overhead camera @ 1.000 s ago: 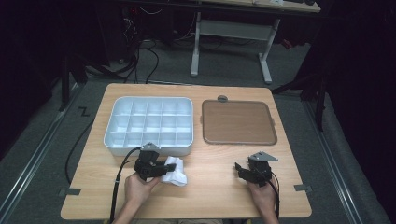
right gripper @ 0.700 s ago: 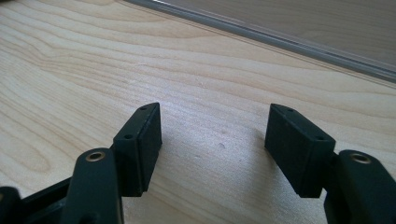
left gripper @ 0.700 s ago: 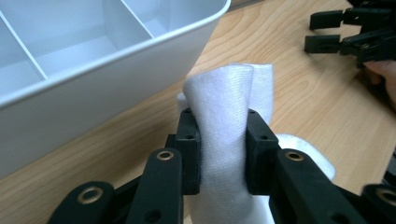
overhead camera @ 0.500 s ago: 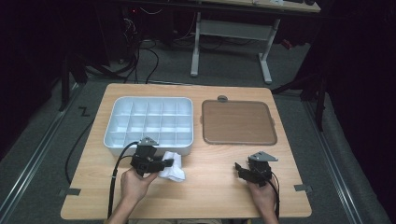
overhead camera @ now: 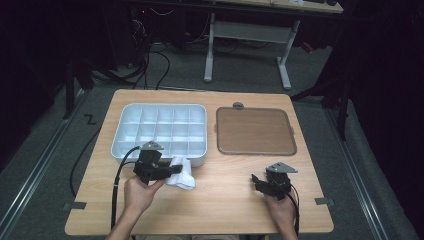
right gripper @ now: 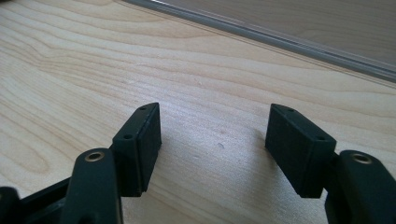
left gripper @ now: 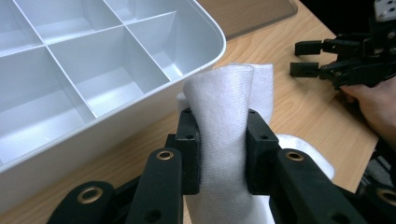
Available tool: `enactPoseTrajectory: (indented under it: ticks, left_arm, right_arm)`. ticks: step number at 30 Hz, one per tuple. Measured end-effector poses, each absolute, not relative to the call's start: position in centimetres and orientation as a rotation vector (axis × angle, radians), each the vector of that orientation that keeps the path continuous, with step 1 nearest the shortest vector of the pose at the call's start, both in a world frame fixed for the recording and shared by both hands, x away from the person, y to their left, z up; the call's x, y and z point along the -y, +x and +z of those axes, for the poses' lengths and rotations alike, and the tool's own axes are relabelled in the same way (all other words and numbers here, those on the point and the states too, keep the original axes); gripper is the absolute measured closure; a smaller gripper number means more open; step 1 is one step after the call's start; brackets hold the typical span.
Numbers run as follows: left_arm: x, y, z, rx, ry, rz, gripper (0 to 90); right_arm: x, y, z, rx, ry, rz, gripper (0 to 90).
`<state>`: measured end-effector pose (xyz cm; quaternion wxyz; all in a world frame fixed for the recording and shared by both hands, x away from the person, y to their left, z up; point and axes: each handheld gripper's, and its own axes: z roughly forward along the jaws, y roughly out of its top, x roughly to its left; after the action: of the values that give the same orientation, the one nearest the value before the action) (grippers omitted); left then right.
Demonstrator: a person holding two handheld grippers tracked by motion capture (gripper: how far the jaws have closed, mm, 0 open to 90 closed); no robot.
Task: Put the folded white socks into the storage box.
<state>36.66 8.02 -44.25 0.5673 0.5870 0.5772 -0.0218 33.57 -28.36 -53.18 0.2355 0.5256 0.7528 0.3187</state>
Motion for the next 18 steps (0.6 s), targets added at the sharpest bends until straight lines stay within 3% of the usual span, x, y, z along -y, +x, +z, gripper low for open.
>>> enactPoseTrajectory:
  ticks: [18]
  left_arm:
    - [-10.0,38.2,-43.5,-1.378,1.334,-0.098,72.3]
  right_arm:
    - [28.3,33.7,-53.2,-2.052,1.457,0.869,36.5]
